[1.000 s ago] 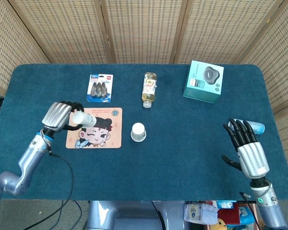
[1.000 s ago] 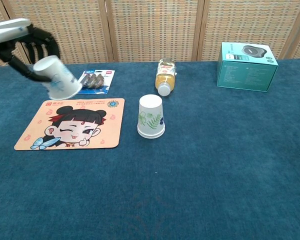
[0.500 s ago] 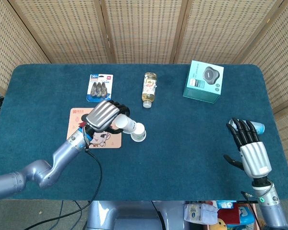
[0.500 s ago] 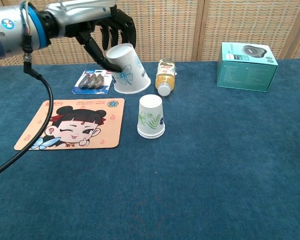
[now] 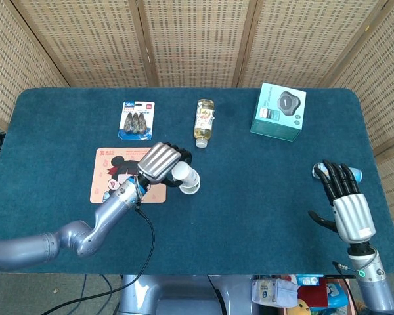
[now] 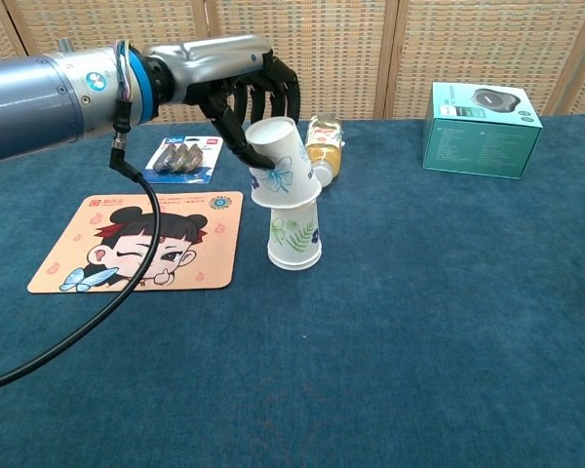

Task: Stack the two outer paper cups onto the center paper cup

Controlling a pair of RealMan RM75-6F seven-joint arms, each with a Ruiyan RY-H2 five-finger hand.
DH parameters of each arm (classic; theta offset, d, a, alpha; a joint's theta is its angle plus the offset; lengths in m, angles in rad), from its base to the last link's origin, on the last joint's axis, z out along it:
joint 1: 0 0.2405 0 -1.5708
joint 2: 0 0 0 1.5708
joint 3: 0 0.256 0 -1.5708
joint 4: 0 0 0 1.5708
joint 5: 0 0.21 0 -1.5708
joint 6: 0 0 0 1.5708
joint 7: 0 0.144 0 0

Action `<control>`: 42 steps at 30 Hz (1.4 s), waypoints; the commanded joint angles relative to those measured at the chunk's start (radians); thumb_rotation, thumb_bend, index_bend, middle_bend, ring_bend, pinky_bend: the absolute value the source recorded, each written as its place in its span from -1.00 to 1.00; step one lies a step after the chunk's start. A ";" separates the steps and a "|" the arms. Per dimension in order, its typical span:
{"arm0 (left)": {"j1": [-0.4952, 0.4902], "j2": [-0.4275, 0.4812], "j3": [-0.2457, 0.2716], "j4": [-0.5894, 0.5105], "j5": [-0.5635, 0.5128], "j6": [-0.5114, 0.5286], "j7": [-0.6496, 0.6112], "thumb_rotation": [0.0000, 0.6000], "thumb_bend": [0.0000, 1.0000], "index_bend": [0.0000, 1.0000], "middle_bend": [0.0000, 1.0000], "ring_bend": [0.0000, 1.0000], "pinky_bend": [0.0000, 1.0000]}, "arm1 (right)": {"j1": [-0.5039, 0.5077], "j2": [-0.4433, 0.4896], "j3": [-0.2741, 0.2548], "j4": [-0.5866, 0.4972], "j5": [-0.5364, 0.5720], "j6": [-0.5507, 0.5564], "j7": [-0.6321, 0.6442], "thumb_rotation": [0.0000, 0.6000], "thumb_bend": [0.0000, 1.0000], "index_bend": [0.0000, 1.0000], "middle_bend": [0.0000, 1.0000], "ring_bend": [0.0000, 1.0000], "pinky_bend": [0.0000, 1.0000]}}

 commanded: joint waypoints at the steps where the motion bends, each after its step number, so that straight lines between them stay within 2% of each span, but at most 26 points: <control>1: -0.008 -0.012 0.003 0.012 -0.015 0.010 0.012 1.00 -0.58 -0.12 0.01 -0.06 -0.09 | -0.001 0.001 0.002 0.000 -0.001 0.001 0.000 1.00 -1.00 -0.85 -1.00 -1.00 -1.00; 10: -0.023 -0.027 0.012 0.026 -0.039 0.011 0.026 1.00 -0.58 -0.12 -0.02 -0.06 -0.10 | -0.001 0.005 0.005 -0.002 -0.003 -0.008 0.019 1.00 -1.00 -0.85 -1.00 -1.00 -1.00; 13: -0.029 -0.037 0.016 0.036 -0.051 0.014 0.041 1.00 -0.58 -0.13 -0.18 -0.19 -0.17 | -0.002 0.006 0.007 -0.003 -0.004 -0.006 0.021 1.00 -1.00 -0.85 -1.00 -1.00 -1.00; 14: -0.032 -0.039 0.018 0.039 -0.059 0.013 0.052 1.00 -0.58 -0.21 -0.31 -0.30 -0.22 | -0.003 0.006 0.008 -0.003 -0.004 -0.006 0.021 1.00 -1.00 -0.85 -1.00 -1.00 -1.00; 16: -0.038 -0.041 0.023 0.038 -0.081 0.011 0.076 1.00 -0.58 -0.49 -0.57 -0.49 -0.28 | -0.004 0.007 0.010 -0.003 -0.003 -0.006 0.024 1.00 -1.00 -0.85 -1.00 -1.00 -1.00; 18: -0.040 -0.041 0.023 0.032 -0.093 0.012 0.083 1.00 -0.58 -0.87 -0.87 -0.73 -0.41 | -0.005 0.008 0.011 -0.003 -0.003 -0.005 0.027 1.00 -1.00 -0.85 -1.00 -1.00 -1.00; 20: -0.040 -0.039 0.024 0.027 -0.088 0.018 0.077 1.00 -0.60 -0.99 -0.99 -0.90 -0.55 | -0.006 0.009 0.012 -0.003 -0.004 -0.005 0.031 1.00 -1.00 -0.85 -1.00 -1.00 -1.00; 22: -0.037 -0.034 0.025 0.019 -0.080 0.024 0.069 1.00 -0.63 -1.00 -1.00 -0.99 -0.69 | -0.006 0.010 0.012 -0.004 -0.005 -0.006 0.033 1.00 -1.00 -0.85 -1.00 -1.00 -1.00; 26: -0.022 -0.004 0.018 -0.028 -0.050 0.049 0.033 1.00 -0.65 -1.00 -1.00 -1.00 -0.95 | -0.005 0.009 0.010 -0.005 -0.009 -0.010 0.033 1.00 -1.00 -0.85 -1.00 -1.00 -1.00; 31: 0.039 0.067 0.025 -0.112 0.020 0.156 0.014 1.00 -0.65 -1.00 -1.00 -1.00 -1.00 | -0.007 0.010 0.009 -0.009 -0.016 -0.006 0.033 1.00 -1.00 -0.85 -1.00 -1.00 -1.00; 33: 0.111 0.138 0.050 -0.181 0.037 0.247 0.038 1.00 -0.65 -1.00 -1.00 -1.00 -1.00 | -0.009 0.012 0.008 -0.013 -0.021 -0.003 0.032 1.00 -1.00 -0.85 -1.00 -1.00 -1.00; 37: 0.195 0.200 0.088 -0.248 0.056 0.346 0.061 1.00 -0.66 -1.00 -1.00 -1.00 -1.00 | -0.011 0.013 0.010 -0.015 -0.022 0.001 0.026 1.00 -1.00 -0.85 -1.00 -1.00 -1.00; 42: 0.387 0.306 0.187 -0.327 0.074 0.524 0.020 1.00 -0.66 -1.00 -1.00 -1.00 -1.00 | -0.012 0.013 0.016 -0.007 -0.008 -0.007 -0.004 1.00 -1.00 -0.85 -1.00 -1.00 -1.00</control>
